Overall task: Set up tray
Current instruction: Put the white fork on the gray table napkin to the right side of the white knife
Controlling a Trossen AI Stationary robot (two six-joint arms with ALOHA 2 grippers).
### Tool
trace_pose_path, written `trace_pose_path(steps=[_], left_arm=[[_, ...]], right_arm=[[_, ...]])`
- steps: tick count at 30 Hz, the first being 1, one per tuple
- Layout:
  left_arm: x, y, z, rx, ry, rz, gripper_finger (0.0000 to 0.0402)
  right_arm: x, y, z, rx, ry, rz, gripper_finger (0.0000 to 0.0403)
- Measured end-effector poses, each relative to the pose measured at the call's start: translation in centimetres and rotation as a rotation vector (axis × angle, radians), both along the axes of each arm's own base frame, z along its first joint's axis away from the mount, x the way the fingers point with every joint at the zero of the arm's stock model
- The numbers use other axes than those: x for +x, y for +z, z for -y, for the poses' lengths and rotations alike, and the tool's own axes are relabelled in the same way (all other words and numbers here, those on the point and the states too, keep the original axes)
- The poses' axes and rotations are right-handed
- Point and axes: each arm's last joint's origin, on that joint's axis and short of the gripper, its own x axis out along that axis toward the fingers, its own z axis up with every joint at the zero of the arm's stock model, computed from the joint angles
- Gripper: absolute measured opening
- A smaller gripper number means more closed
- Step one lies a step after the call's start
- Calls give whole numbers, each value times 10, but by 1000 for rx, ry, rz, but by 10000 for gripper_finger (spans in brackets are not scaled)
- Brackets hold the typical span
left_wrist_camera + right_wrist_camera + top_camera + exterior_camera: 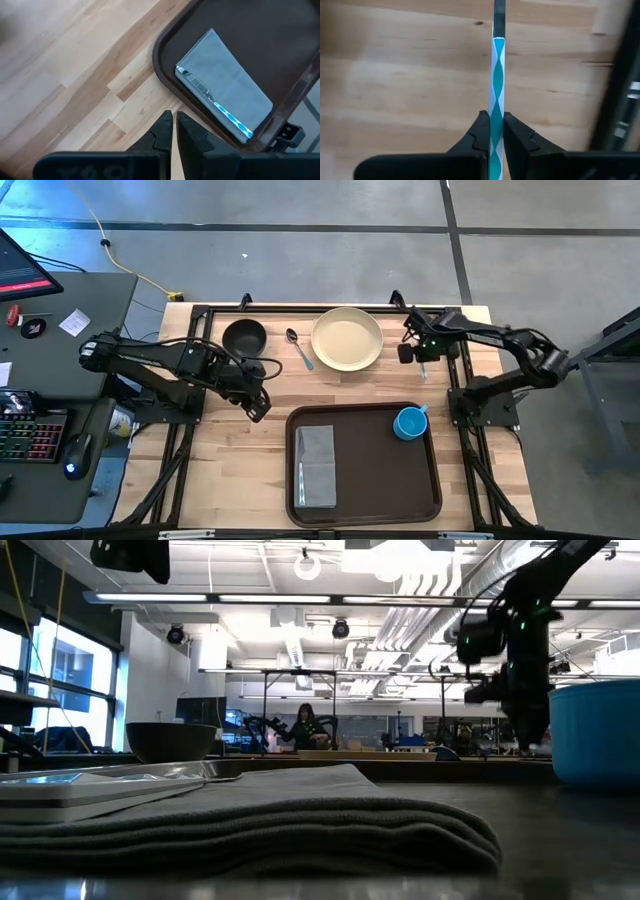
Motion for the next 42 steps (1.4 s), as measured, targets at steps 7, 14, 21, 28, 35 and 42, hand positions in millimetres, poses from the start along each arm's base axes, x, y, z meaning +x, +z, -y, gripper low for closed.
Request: trace_pose_path(steps=[7,14,21,28,35,42], left_arm=[[0,0,-2,76,-3,11,60],[3,2,-2,140,-60,42,60],[7,4,-2,167,-127,83,60],[5,4,-1,151,-174,77,60],[5,5,0,137,-186,77,60],[3,6,1,66,-203,78,60]], right_arm=[[16,59,-27,-50,14,228,19],[58,104,-69,-79,30,378,18],[116,108,-120,6,90,368,18],[174,116,-184,70,111,390,18],[220,120,-237,100,115,440,18],[261,88,-281,137,131,453,18]])
